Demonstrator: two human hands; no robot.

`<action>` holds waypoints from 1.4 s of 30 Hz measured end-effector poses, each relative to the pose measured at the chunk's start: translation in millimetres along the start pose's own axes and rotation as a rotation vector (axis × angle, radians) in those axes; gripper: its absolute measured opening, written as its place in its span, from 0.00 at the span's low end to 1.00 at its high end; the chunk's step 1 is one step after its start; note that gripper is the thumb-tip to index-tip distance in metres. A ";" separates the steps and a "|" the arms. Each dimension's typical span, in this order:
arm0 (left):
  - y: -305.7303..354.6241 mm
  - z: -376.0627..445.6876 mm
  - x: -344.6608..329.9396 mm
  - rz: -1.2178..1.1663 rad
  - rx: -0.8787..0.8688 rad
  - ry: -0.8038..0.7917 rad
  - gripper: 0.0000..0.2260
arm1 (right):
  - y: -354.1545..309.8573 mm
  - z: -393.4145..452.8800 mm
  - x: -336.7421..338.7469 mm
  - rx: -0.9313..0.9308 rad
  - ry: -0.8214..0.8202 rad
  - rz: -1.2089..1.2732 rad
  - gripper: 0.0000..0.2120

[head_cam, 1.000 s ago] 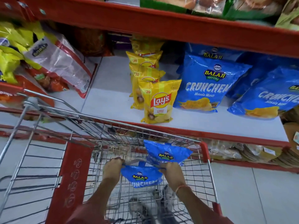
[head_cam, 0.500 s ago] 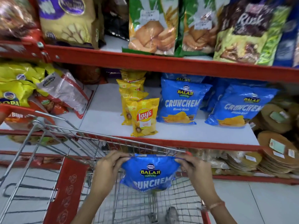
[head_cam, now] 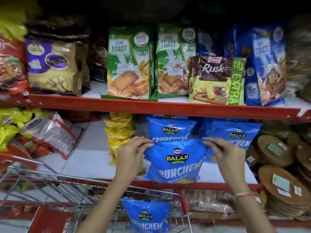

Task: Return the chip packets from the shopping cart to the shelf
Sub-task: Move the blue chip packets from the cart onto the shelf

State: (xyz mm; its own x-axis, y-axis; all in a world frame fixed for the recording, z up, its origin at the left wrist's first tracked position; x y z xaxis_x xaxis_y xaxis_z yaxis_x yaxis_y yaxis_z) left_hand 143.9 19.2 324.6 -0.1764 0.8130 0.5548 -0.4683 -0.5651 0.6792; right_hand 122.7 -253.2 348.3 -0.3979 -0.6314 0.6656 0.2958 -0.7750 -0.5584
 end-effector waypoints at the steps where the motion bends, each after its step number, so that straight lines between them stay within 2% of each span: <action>1: -0.3 7.3 -9.2 0.009 0.000 -0.007 0.03 | 9.3 5.8 -0.5 -0.017 0.003 -0.007 0.06; 9: -25.0 25.0 -67.1 0.093 0.059 -0.121 0.03 | 73.5 10.5 -28.2 -0.203 -0.071 0.023 0.04; 11: -24.0 18.8 -68.7 0.083 0.068 -0.122 0.05 | 71.0 3.1 -29.7 -0.213 -0.054 0.031 0.08; 14: -21.0 -1.8 -60.4 0.087 0.068 -0.057 0.15 | 54.2 -15.9 -37.7 -0.123 0.007 -0.050 0.19; 17: -26.0 -42.6 -51.7 0.100 0.032 0.016 0.15 | 32.0 -47.5 -55.7 -0.010 0.029 -0.054 0.16; 19: -41.5 -75.5 -53.6 0.152 0.019 -0.015 0.12 | 26.8 -73.9 -80.0 0.017 -0.053 -0.013 0.14; 22: -87.5 -119.0 -68.2 0.199 0.136 -0.206 0.13 | 36.2 -112.7 -128.6 -0.011 -0.286 0.008 0.11; 25: -138.3 -141.6 -88.8 0.292 0.366 -0.502 0.14 | 61.2 -143.4 -184.0 -0.149 -0.667 -0.069 0.11; 27: -165.0 -150.6 -103.5 0.398 0.498 -0.760 0.19 | 81.0 -162.4 -214.7 -0.260 -0.899 -0.137 0.15; 29: -185.9 -157.8 -112.8 0.546 0.493 -0.948 0.26 | 95.2 -175.2 -234.8 -0.351 -0.992 -0.143 0.18; 31: -198.5 -165.5 -119.1 0.690 0.446 -1.057 0.32 | 101.7 -182.1 -246.5 -0.425 -0.995 -0.125 0.15; 32: -199.4 -169.0 -120.9 0.767 0.440 -1.085 0.32 | 103.0 -183.7 -249.7 -0.442 -0.987 -0.130 0.14; 35: -191.3 -178.4 -122.2 0.957 0.447 -1.126 0.20 | 98.5 -190.0 -250.2 -0.410 -0.935 -0.238 0.08; 37: -182.1 -180.3 -116.0 0.979 0.467 -1.106 0.15 | 89.6 -193.4 -241.6 -0.323 -0.885 -0.320 0.04; 40: -178.8 -182.8 -104.1 0.897 0.507 -1.071 0.14 | 77.2 -200.2 -222.3 -0.239 -0.840 -0.286 0.15; 42: -169.5 -182.0 -90.7 0.831 0.527 -1.039 0.13 | 70.8 -200.5 -203.7 -0.233 -0.780 -0.259 0.17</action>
State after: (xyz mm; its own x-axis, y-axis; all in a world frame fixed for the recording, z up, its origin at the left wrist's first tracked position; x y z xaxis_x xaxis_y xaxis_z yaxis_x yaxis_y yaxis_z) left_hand 81.7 66.7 71.7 0.5752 -0.1127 0.8102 -0.1337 -0.9901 -0.0428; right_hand 50.6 -174.4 73.8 0.3088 -0.3378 0.8891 0.0579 -0.9264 -0.3720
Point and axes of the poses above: each hand's wrist, its own z-axis towards the middle knuckle, its own x-axis out of the back of the hand, y = z × x, the point moved 4 cm from there along z, towards the middle knuckle, and after that the axes turned 10 degrees about -y, right-handed, at the moved point
